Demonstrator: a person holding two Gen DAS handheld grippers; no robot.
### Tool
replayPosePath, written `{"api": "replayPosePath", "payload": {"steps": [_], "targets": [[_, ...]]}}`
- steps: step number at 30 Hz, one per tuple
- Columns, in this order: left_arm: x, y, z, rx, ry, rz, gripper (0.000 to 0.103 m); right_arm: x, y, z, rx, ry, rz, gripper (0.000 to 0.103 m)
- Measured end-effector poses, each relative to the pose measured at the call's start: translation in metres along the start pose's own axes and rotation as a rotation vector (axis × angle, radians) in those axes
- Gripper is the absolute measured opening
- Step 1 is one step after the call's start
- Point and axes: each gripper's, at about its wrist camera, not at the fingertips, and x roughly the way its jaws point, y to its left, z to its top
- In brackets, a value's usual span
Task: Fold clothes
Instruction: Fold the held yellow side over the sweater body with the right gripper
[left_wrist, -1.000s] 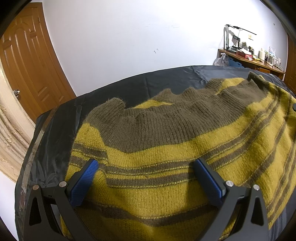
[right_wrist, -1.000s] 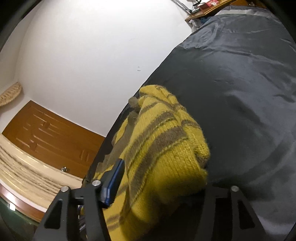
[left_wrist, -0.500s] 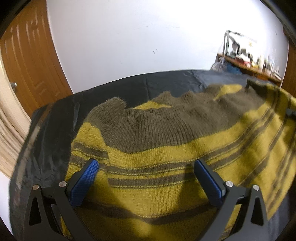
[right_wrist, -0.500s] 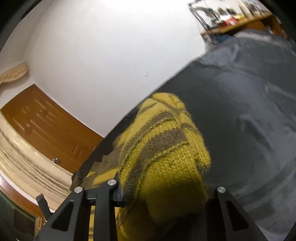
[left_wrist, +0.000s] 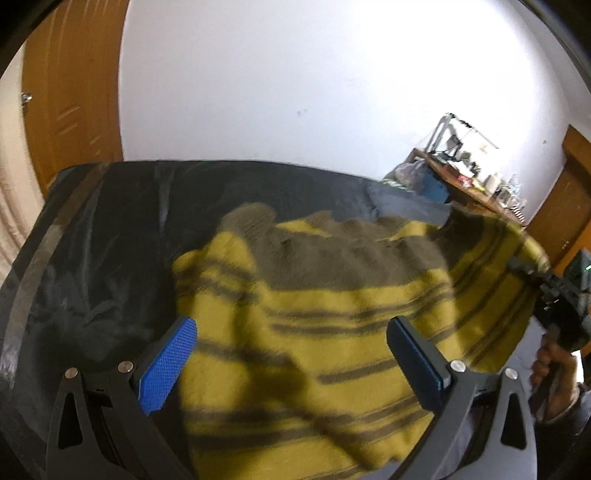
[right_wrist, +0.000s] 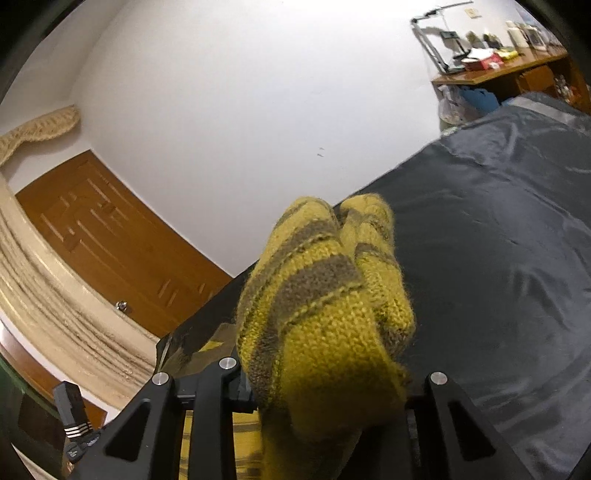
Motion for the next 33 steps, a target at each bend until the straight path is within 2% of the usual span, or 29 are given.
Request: {"api": "replayPosePath", "payload": {"steps": [2, 5, 7, 11, 15, 22, 25, 28, 30, 32, 33], "targets": [[0.002, 0.008, -0.006, -0.024, 0.022, 0.007, 0.103, 0.001, 0.016, -0.001, -0.04, -0.006, 0.008, 0.03], [-0.001, 0.018, -0.014, -0.05, 0.036, -0.023, 0.103, 0.003, 0.041, -0.002, -0.116, -0.019, 0.014, 0.03], [-0.009, 0.025, -0.018, -0.067, 0.019, -0.032, 0.103, 0.004, 0.063, -0.003, -0.18, -0.031, 0.025, 0.03], [-0.024, 0.045, -0.023, -0.128, -0.019, -0.055, 0.103, 0.013, 0.1, -0.005, -0.204, -0.03, 0.105, 0.03], [-0.036, 0.071, -0.026, -0.208, -0.057, -0.061, 0.103, 0.036, 0.143, -0.022, -0.274, 0.017, 0.167, 0.03], [-0.04, 0.125, -0.035, -0.43, -0.096, -0.087, 0.103, 0.084, 0.207, -0.093, -0.518, 0.129, 0.179, 0.03], [-0.041, 0.125, -0.037, -0.417, -0.109, -0.083, 0.103, 0.098, 0.226, -0.125, -0.628, 0.158, 0.169, 0.03], [-0.042, 0.121, -0.038, -0.399, -0.117, -0.075, 0.103, 0.105, 0.24, -0.156, -0.79, 0.176, 0.127, 0.031], [-0.042, 0.122, -0.04, -0.406, -0.112, -0.085, 0.103, 0.109, 0.244, -0.176, -0.901, 0.194, 0.104, 0.035], [-0.042, 0.123, -0.042, -0.414, -0.107, -0.083, 0.103, 0.11, 0.245, -0.194, -0.992, 0.215, 0.114, 0.062], [-0.042, 0.123, -0.043, -0.418, -0.105, -0.081, 0.103, 0.109, 0.245, -0.203, -1.029, 0.223, 0.125, 0.068]]}}
